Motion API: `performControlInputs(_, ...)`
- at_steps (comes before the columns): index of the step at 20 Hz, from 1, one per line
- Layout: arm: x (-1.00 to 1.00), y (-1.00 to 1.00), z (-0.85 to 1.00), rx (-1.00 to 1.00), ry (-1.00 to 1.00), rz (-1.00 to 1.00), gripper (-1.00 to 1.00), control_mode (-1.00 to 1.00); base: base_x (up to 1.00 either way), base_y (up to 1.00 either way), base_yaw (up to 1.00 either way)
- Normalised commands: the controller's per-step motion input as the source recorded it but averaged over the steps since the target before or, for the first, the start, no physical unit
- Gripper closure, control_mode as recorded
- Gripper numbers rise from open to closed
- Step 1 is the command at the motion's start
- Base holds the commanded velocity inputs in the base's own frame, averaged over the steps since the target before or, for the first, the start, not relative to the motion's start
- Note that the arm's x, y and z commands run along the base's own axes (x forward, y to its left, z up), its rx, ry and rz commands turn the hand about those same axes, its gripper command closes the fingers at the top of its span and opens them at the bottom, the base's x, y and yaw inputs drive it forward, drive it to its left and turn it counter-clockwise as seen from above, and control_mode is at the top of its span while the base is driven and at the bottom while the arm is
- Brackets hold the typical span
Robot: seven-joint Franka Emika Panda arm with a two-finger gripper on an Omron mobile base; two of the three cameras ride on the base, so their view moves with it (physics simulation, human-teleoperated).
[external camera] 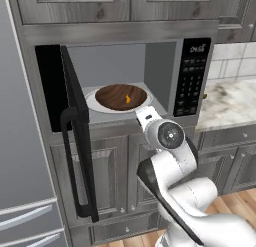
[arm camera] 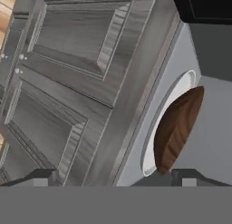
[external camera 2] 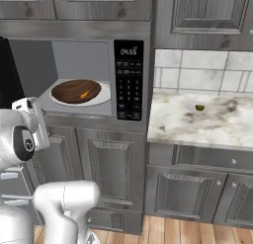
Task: Remove the kiwi from the bowl and place it on the small plate. Then place the bowl with only the shrimp in the microwave, close the door, and press the start button to microwave the shrimp.
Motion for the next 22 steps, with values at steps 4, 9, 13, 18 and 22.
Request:
performControlInputs(4, -1.00, 0.04, 0.00, -0.14, -0.26, -0.03, -1.00, -1.00, 0.00, 0.00, 0.00)
performControlInputs(9, -1.00, 0.07, 0.00, -0.13, -0.27, -0.05, -1.00, -1.00, 0.00, 0.00, 0.00)
performControlInputs(13, -1.00, 0.00, 0.00, -0.14, -0.33, -0.02, -1.00, -1.00, 0.00, 0.00, 0.00)
performControlInputs(18, -1.00, 0.03, 0.00, -0.17, -0.40, 0.00, -1.00, -1.00, 0.00, 0.00, 0.00)
performControlInputs(22, -1.00, 0.08, 0.00, -0.16, -0.45, 0.00, -1.00, -1.00, 0.00, 0.00, 0.00)
